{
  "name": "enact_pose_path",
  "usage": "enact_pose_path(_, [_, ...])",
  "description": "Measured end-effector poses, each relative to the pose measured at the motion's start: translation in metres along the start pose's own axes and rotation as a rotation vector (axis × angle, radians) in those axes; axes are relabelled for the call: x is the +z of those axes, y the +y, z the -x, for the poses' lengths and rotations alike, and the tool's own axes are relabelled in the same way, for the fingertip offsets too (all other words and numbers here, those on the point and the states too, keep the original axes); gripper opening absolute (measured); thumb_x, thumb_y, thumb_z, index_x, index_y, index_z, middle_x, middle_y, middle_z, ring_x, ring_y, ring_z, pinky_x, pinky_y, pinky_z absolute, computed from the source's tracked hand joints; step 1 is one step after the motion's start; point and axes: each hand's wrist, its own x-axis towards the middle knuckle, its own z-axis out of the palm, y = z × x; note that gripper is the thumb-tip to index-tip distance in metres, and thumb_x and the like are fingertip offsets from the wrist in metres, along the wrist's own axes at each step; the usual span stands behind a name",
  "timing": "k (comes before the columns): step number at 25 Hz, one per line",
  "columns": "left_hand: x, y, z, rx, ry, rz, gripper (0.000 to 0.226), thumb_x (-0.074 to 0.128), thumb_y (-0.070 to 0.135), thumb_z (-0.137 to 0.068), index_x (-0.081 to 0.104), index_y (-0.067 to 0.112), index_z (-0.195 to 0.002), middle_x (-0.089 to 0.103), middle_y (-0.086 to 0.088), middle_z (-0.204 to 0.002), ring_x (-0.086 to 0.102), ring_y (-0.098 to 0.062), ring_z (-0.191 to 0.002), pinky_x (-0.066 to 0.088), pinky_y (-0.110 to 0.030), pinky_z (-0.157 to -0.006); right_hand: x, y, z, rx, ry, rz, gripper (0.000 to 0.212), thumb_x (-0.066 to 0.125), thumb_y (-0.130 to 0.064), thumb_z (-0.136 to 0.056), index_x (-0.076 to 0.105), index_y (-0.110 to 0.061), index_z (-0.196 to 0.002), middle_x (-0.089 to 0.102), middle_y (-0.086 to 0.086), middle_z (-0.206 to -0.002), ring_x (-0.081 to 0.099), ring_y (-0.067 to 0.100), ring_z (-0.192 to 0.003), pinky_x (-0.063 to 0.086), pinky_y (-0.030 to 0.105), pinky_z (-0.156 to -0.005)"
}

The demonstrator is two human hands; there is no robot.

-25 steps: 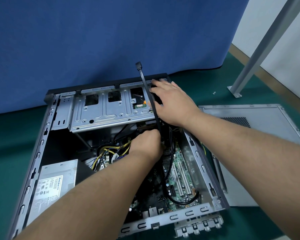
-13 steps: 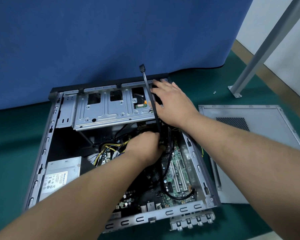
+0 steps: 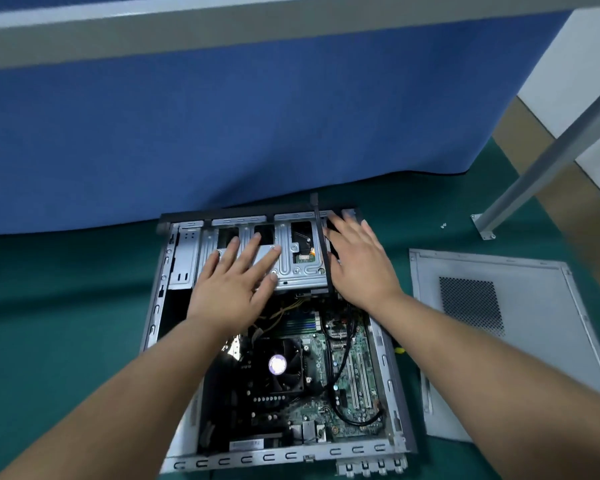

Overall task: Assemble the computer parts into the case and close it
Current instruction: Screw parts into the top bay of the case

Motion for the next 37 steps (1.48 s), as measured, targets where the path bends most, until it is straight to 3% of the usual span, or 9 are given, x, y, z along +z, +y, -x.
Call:
enact_pose_path(10, [0.015,-0.008,-0.005,0.020,0.104,-0.010,0.054,0.002,0.069,-0.099,-0.014,0.064,-0.151,-0.012,0.020,-0.168,-0.011,-0.014,-0.158,-0.008,-0.043,-0.127,-0.003,0.002,0.001,0.134,0.002,-0.398,0.046,0.037,0.000,-0.098,0.068,-0.014,-0.130,0.053,-0.003,-0.148,0.028,0.008,-0.149,0.011,0.033,-0.128])
enact_pose_path(13, [0.015,-0.008,-0.004,0.029,0.111,-0.005,0.055,0.001,0.069,-0.099,-0.013,0.063,-0.152,-0.010,0.018,-0.168,-0.011,-0.016,-0.158,-0.008,-0.044,-0.127,-0.027,-0.012,0.004,0.456,-0.032,-0.833,0.038,0.039,-0.025,-0.098,0.072,-0.031,-0.115,0.062,-0.012,-0.140,0.053,0.004,-0.126,0.041,0.028,-0.105])
enact_pose_path(16, [0.015,-0.010,-0.005,0.032,0.113,-0.003,0.056,0.002,0.069,-0.099,-0.010,0.062,-0.153,-0.006,0.016,-0.169,-0.006,-0.018,-0.159,-0.005,-0.046,-0.126,-0.051,-0.031,0.002,0.442,0.084,-1.004,0.043,0.042,-0.052,-0.093,0.070,-0.024,-0.113,0.077,-0.004,-0.107,0.067,0.018,-0.112,0.044,0.036,-0.102])
enact_pose_path(21, [0.007,-0.009,-0.007,0.015,0.012,0.049,0.056,-0.005,0.071,-0.095,-0.024,0.064,-0.147,-0.017,0.017,-0.168,-0.019,-0.016,-0.156,-0.014,-0.046,-0.125,-0.079,-0.058,-0.004,0.406,0.172,-0.912,0.019,0.050,-0.031,-0.105,0.070,-0.030,-0.106,0.076,-0.001,-0.086,0.067,0.010,-0.074,0.053,0.027,-0.071])
enact_pose_path(24, [-0.004,-0.011,-0.008,0.042,-0.074,0.119,0.056,0.007,0.071,-0.098,-0.007,0.064,-0.152,-0.018,0.018,-0.166,-0.022,-0.015,-0.155,-0.016,-0.045,-0.124,-0.086,-0.059,-0.002,0.466,0.101,-0.653,0.023,0.054,-0.030,-0.103,0.075,-0.035,-0.096,0.074,-0.012,-0.088,0.062,0.004,-0.071,0.047,0.020,-0.062])
enact_pose_path(27, [-0.016,-0.001,0.002,0.081,0.033,0.486,0.046,0.042,0.053,-0.105,0.046,0.044,-0.150,0.026,0.013,-0.166,0.012,-0.017,-0.157,0.009,-0.044,-0.127,-0.082,-0.056,0.009,0.510,-0.065,-0.577,0.017,0.062,-0.033,-0.100,0.079,-0.031,-0.099,0.073,-0.017,-0.079,0.061,-0.001,-0.063,0.051,0.016,-0.063])
enact_pose_path(29, [-0.019,0.024,0.020,0.086,0.168,0.744,0.031,0.056,0.036,-0.104,0.066,0.029,-0.132,0.062,0.010,-0.137,0.047,-0.009,-0.132,0.038,-0.037,-0.112,-0.076,-0.055,0.014,0.567,-0.136,-0.670,0.008,0.070,-0.028,-0.096,0.077,-0.024,-0.096,0.075,-0.004,-0.077,0.063,0.005,-0.061,0.060,0.036,-0.074])
enact_pose_path(33, [-0.014,0.080,0.051,-0.143,-0.112,1.213,0.021,0.063,0.030,-0.100,0.068,0.026,-0.121,0.074,0.010,-0.103,0.069,-0.001,-0.084,0.051,-0.023,-0.077,-0.065,-0.054,0.026,0.608,-0.219,-0.726,0.011,0.077,-0.015,-0.090,0.068,-0.011,-0.085,0.074,0.005,-0.067,0.070,0.015,-0.062,0.063,0.043,-0.082])
enact_pose_path(37, [-0.014,0.096,0.051,-0.393,-0.251,1.621,0.018,0.064,0.011,-0.100,0.069,0.009,-0.118,0.075,-0.004,-0.094,0.068,-0.006,-0.069,0.061,-0.034,-0.081,-0.057,-0.052,0.038,0.598,-0.286,-0.672,0.014,0.073,-0.010,-0.092,0.071,-0.015,-0.080,0.075,0.000,-0.068,0.072,0.011,-0.063,0.063,0.038,-0.083])
